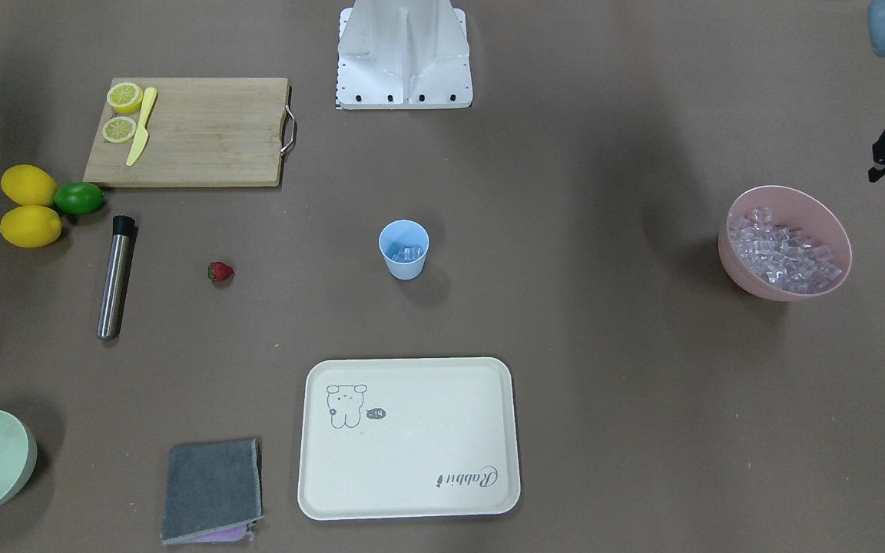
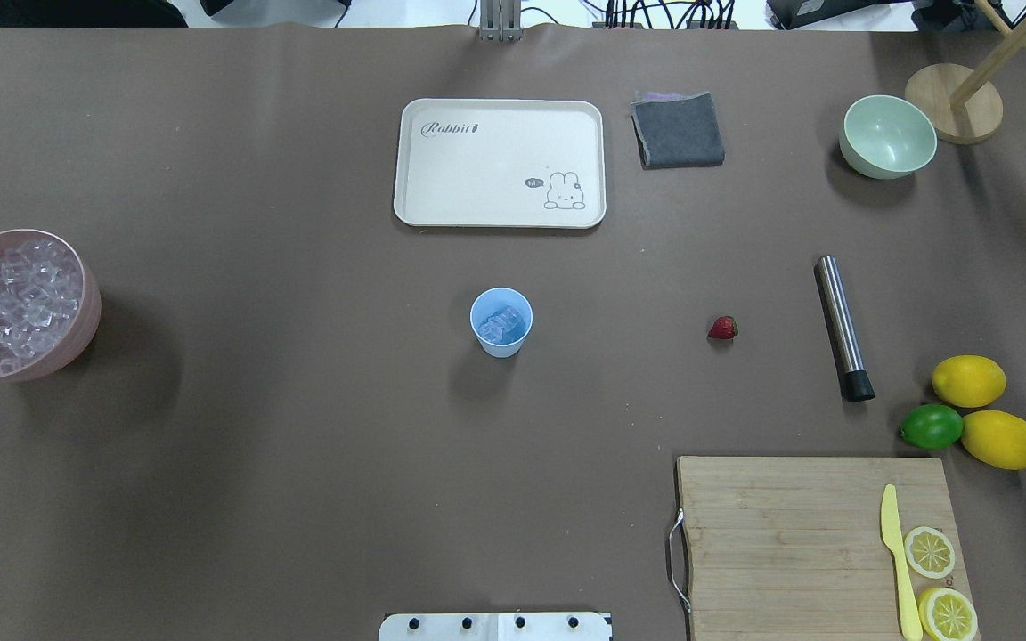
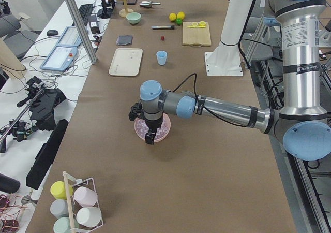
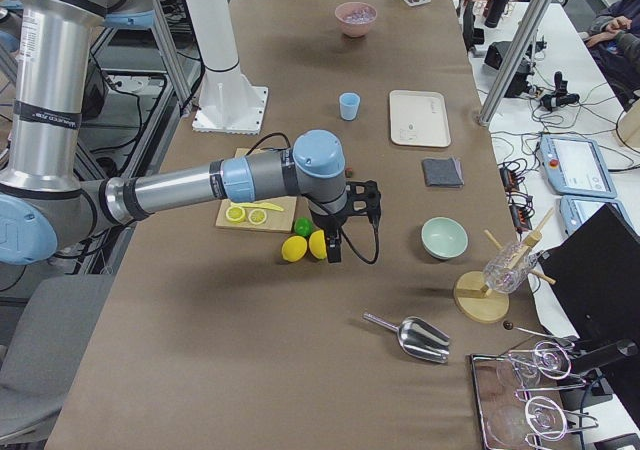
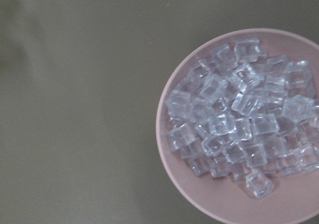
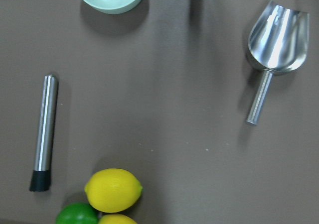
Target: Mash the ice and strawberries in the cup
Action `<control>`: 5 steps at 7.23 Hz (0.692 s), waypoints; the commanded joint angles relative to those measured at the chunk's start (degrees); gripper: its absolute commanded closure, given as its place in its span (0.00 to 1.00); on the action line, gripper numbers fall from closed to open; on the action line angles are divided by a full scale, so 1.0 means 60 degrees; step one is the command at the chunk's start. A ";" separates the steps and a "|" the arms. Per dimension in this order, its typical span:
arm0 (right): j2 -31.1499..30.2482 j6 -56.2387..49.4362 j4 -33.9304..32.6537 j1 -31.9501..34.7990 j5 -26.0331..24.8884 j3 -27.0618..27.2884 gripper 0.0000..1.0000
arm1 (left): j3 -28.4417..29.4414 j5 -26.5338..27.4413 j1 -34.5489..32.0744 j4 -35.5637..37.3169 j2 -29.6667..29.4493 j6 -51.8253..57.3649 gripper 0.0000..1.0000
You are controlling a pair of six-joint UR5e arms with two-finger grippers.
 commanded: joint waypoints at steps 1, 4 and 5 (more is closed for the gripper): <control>0.1011 0.2509 0.0016 -0.1836 -0.0278 0.0279 0.00 | 0.0157 -0.0077 -0.0439 0.0074 0.0202 0.0324 0.01; 0.3119 0.6274 0.0016 -0.4911 -0.2076 -0.0303 0.00 | 0.0172 -0.0121 -0.1271 0.0324 0.0538 0.0324 0.01; 0.3938 0.6879 0.0016 -0.5646 -0.2517 -0.0887 0.00 | 0.0172 -0.0121 -0.1303 0.0324 0.0540 0.0324 0.01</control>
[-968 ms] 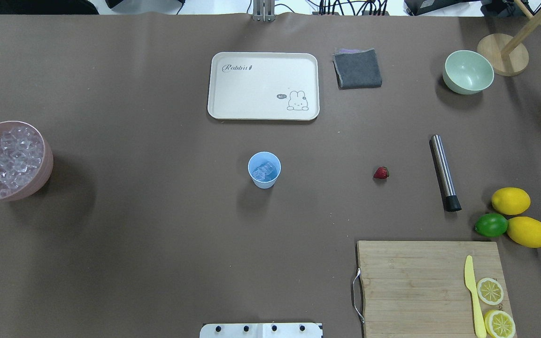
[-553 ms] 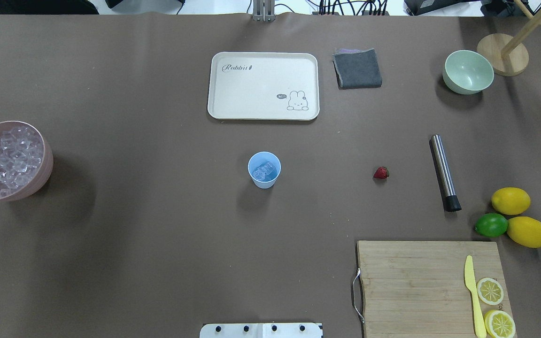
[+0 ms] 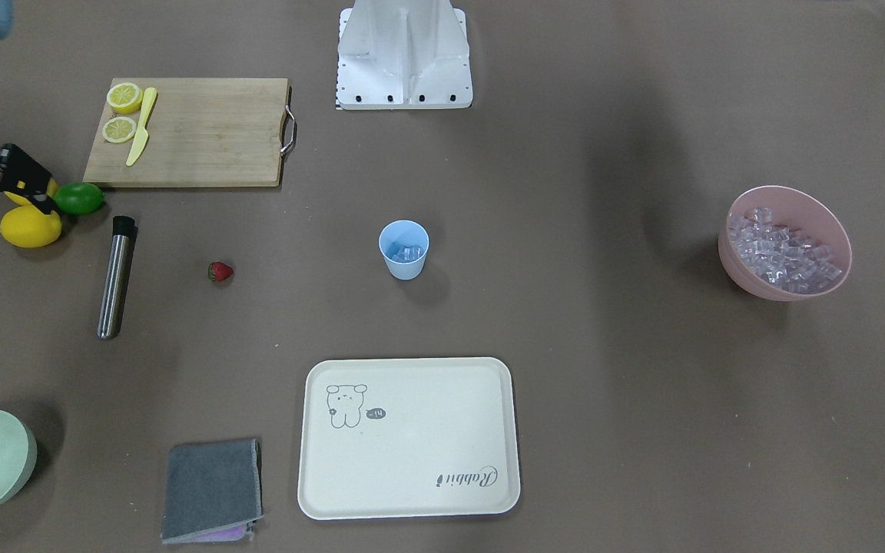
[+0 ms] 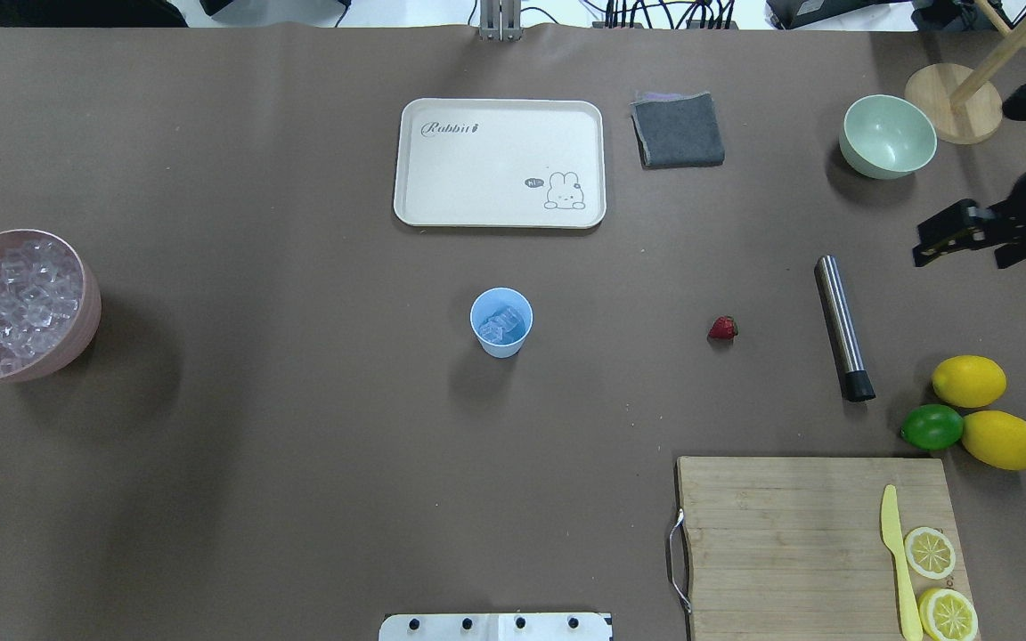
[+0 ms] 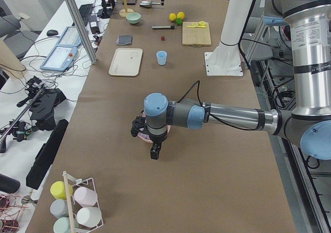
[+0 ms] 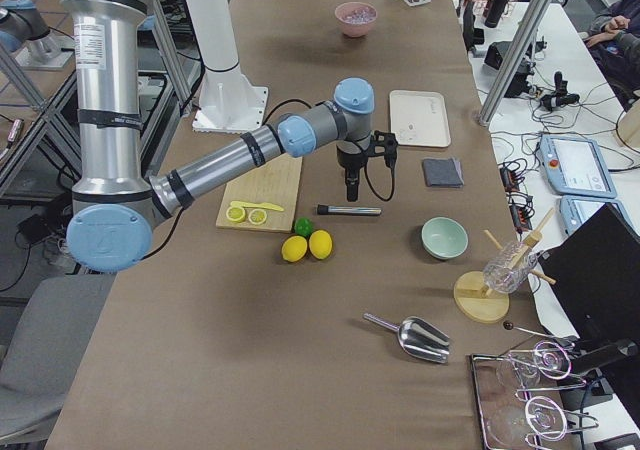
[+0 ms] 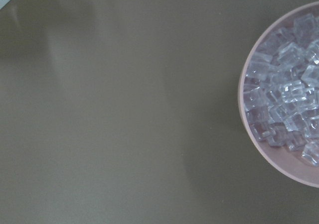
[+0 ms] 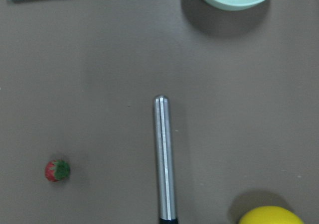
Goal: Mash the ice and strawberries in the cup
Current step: 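Move the right gripper down onto the red strawberry and grasp it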
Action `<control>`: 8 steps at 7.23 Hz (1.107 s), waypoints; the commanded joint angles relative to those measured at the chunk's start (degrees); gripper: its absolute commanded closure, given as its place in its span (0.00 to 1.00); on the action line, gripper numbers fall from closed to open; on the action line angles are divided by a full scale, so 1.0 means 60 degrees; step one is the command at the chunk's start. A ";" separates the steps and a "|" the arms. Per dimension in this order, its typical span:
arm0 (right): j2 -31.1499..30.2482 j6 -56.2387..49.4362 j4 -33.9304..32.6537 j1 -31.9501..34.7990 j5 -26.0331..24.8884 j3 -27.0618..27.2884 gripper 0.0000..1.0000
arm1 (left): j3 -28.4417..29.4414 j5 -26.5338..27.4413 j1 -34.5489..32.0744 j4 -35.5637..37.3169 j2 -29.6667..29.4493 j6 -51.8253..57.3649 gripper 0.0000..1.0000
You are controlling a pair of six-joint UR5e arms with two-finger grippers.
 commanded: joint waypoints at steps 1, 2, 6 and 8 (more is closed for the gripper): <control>0.1658 0.1272 0.0019 -0.1488 -0.0915 -0.1207 0.00 | 0.0019 -0.0002 -0.0185 0.0031 0.0059 0.0002 0.01; 0.2128 0.1289 0.0033 -0.1840 -0.0990 -0.1605 0.00 | 0.0034 -0.0002 -0.0199 0.0016 0.0073 0.0002 0.01; 0.2206 0.1567 0.2580 -0.2898 -0.2192 -0.3042 0.00 | 0.0005 -0.0017 -0.0199 -0.0057 0.0176 0.0002 0.01; 0.2104 0.1800 0.2597 -0.2971 -0.2207 -0.3045 0.00 | -0.0024 -0.0017 -0.0199 -0.0072 0.0176 0.0002 0.01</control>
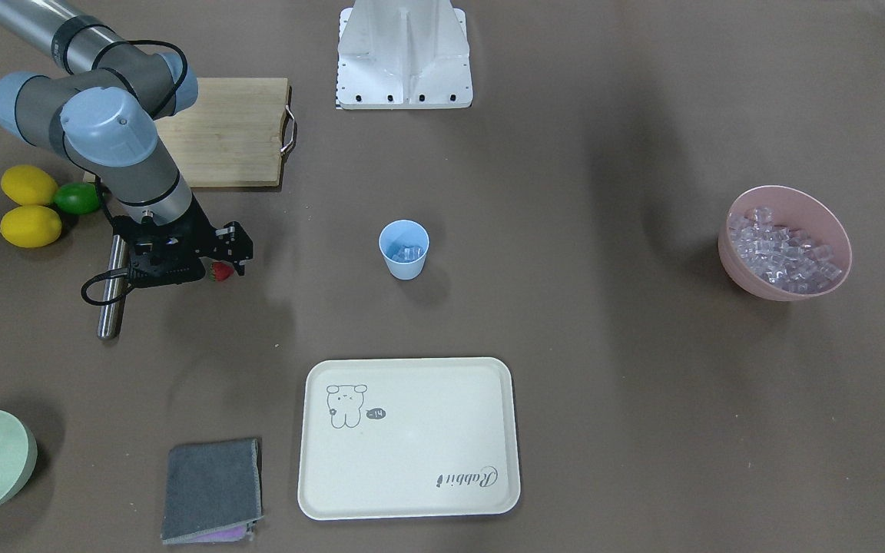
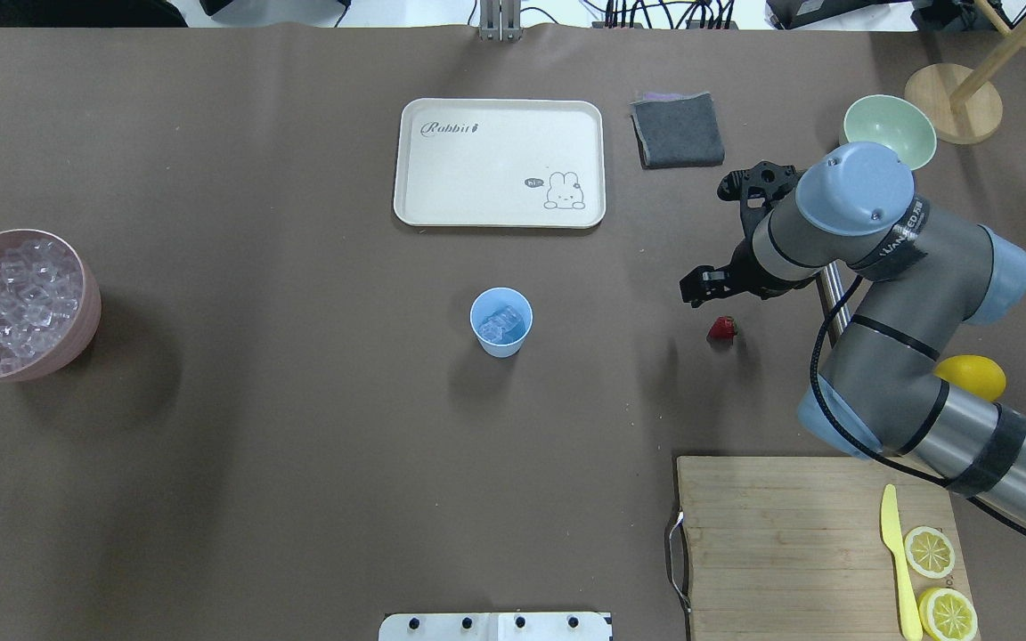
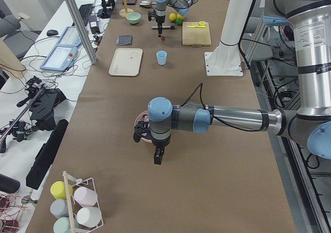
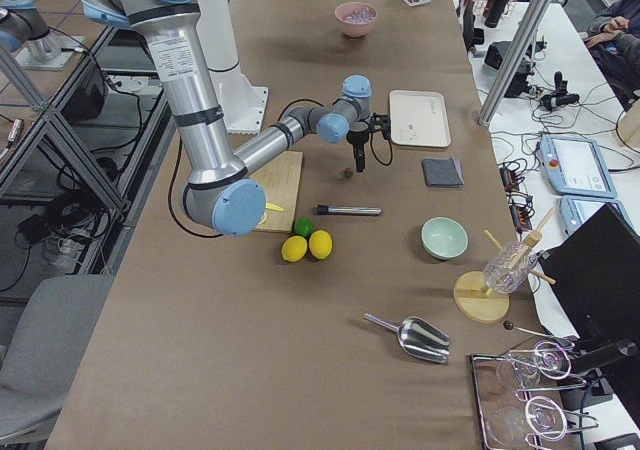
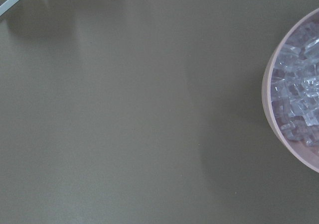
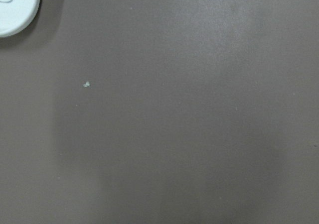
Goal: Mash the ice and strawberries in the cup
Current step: 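Move the right gripper down onto the red strawberry and grasp it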
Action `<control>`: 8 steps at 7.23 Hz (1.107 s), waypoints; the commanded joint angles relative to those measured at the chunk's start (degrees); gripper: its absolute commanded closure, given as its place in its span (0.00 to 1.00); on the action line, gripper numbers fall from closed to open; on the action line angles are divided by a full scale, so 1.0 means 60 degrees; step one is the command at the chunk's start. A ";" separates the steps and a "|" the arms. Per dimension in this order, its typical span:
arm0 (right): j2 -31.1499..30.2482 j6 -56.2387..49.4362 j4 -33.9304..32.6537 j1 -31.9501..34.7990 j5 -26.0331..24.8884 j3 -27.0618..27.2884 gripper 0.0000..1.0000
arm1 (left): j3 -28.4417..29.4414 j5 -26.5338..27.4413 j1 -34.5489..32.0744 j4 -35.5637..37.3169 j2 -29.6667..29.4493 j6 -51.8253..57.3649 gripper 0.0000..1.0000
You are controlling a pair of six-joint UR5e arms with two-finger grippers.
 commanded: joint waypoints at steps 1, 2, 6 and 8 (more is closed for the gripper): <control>-0.0103 0.0407 0.0073 -0.0121 -0.0013 -0.0021 0.01 | -0.0002 0.0000 0.0000 -0.0006 0.0007 0.0000 0.01; -0.0104 0.0670 0.0088 -0.0237 -0.0056 -0.0006 0.05 | 0.0013 0.0000 0.0000 -0.0020 -0.0008 0.0000 0.01; -0.0249 0.0907 0.0088 -0.0663 -0.0423 -0.0050 0.34 | -0.0045 0.0000 0.0000 -0.0035 0.0051 0.0000 0.01; -0.0294 0.0922 0.0088 -0.0707 -0.0394 -0.0036 0.62 | -0.0074 0.0015 0.0000 -0.0035 0.0051 0.0000 0.01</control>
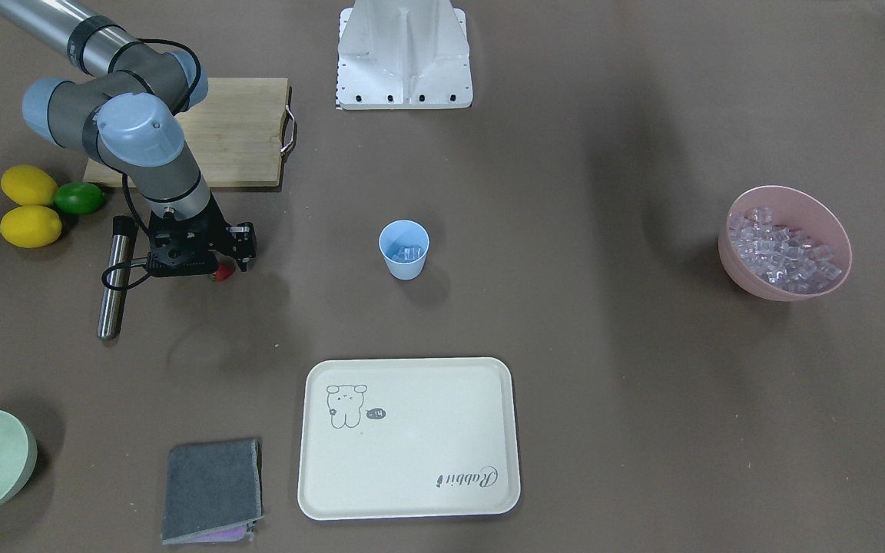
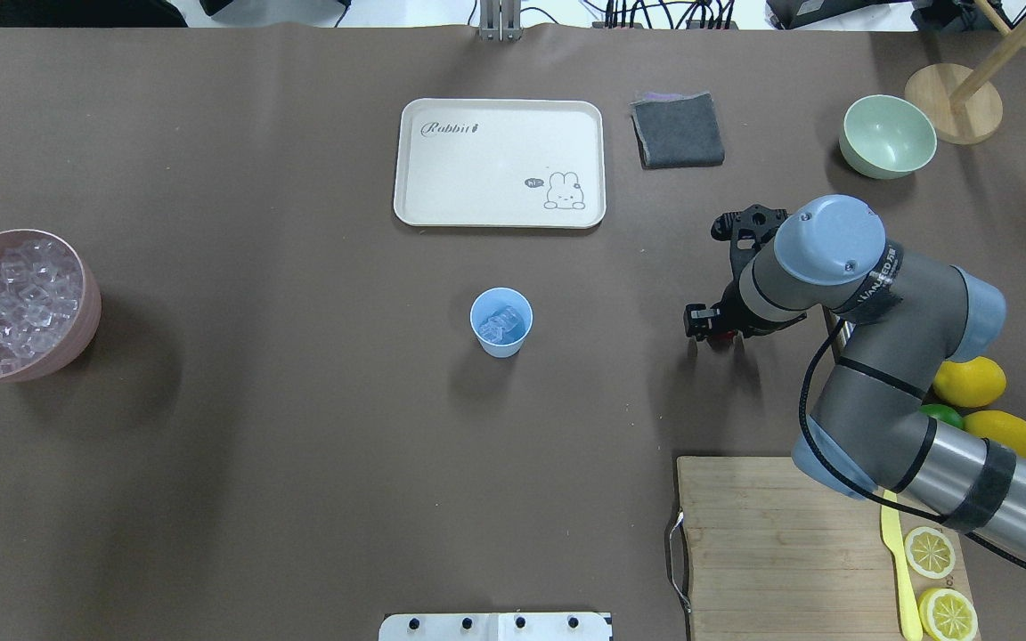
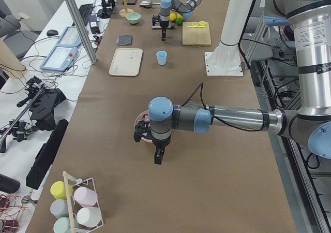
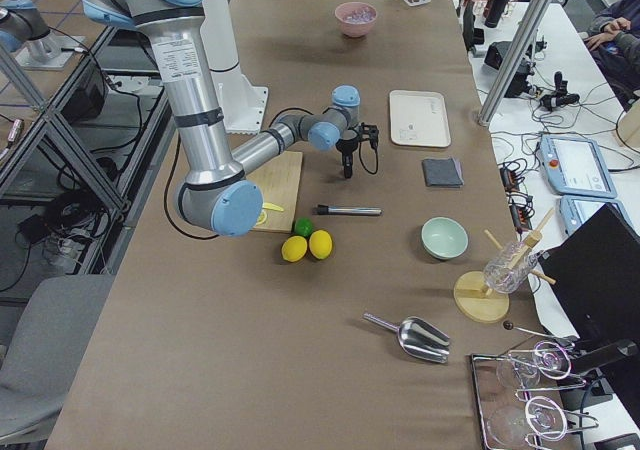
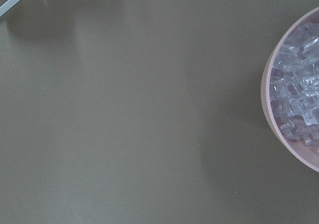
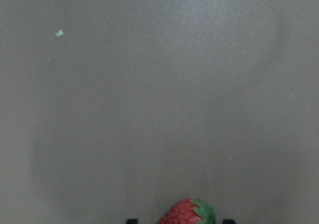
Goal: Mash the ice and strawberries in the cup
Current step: 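Carry the strawberry with the right gripper and lower it into the cup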
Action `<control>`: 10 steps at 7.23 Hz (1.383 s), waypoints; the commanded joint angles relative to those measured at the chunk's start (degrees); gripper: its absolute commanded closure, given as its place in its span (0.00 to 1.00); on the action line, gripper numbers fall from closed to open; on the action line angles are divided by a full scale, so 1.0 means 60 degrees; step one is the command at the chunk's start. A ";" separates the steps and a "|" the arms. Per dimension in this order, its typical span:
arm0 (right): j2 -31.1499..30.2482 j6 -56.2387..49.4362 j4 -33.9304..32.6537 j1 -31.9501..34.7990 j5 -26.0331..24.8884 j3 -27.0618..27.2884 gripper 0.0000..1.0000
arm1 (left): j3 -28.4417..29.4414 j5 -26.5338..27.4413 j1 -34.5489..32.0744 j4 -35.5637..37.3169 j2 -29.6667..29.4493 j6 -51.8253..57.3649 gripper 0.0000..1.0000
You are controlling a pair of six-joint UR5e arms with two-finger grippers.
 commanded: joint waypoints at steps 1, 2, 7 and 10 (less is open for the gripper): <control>-0.0022 -0.0003 0.0001 -0.0070 -0.0001 0.0012 0.95 | -0.0040 0.0004 0.0000 -0.0001 0.0003 0.0000 0.01; 0.0065 -0.0017 -0.0014 -0.0085 -0.0001 0.0099 1.00 | -0.0041 0.0004 0.0000 -0.0015 0.0003 0.0000 0.01; 0.2506 0.0026 -0.0276 -0.0143 -0.0119 0.0174 1.00 | -0.0011 0.0033 0.0000 -0.0220 0.0003 0.0000 0.01; 0.3637 0.1062 -0.0263 -0.0828 -0.0190 -0.0031 1.00 | 0.0004 0.0077 0.0000 -0.0396 0.0017 0.0000 0.01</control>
